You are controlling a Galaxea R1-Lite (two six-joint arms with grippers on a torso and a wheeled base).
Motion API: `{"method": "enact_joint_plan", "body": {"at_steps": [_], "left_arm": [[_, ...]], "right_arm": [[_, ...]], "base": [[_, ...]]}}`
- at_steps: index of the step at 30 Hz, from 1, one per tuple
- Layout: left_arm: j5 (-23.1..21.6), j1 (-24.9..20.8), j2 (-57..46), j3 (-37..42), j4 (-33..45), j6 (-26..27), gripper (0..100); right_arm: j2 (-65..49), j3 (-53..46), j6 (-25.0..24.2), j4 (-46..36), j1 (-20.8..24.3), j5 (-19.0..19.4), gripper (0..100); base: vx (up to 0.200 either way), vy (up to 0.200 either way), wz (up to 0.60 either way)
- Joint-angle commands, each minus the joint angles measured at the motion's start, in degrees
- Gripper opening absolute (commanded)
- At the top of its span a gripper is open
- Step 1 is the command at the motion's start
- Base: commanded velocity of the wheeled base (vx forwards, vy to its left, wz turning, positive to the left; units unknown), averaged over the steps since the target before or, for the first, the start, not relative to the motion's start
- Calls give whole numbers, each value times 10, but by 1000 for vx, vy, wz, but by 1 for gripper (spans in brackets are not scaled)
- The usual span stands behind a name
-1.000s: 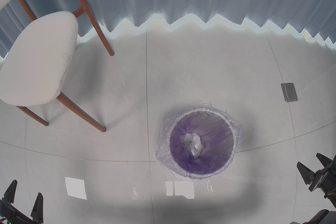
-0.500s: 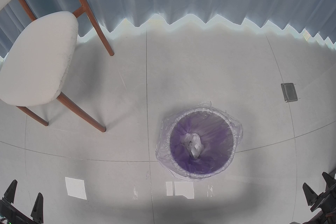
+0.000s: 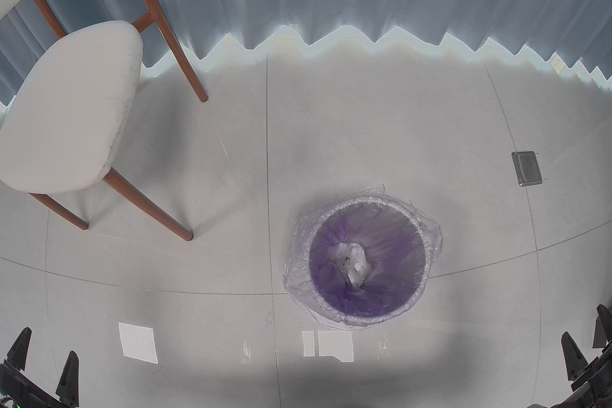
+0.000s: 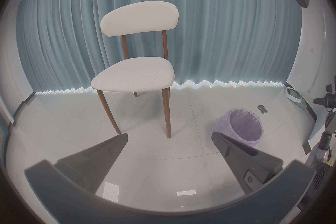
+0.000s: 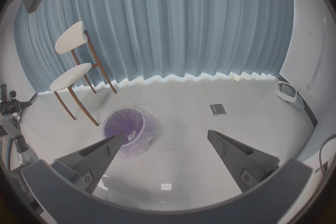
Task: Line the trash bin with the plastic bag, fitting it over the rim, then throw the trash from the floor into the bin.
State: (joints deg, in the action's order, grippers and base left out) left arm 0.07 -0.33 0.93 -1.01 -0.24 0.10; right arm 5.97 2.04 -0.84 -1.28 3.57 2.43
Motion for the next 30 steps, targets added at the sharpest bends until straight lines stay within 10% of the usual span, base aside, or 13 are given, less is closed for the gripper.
{"method": "enact_joint_plan", "body": {"at_steps": [1,30], "left_arm": [[0,0,-9,10,0,0,100],[0,0,-9,10,-1,-2,100]], "right_arm": [[-9,-3,20,8,0,13,100],[-60,-19,7,12,-36,-23,100]], "base": [[0,0,0],[0,0,0]]}}
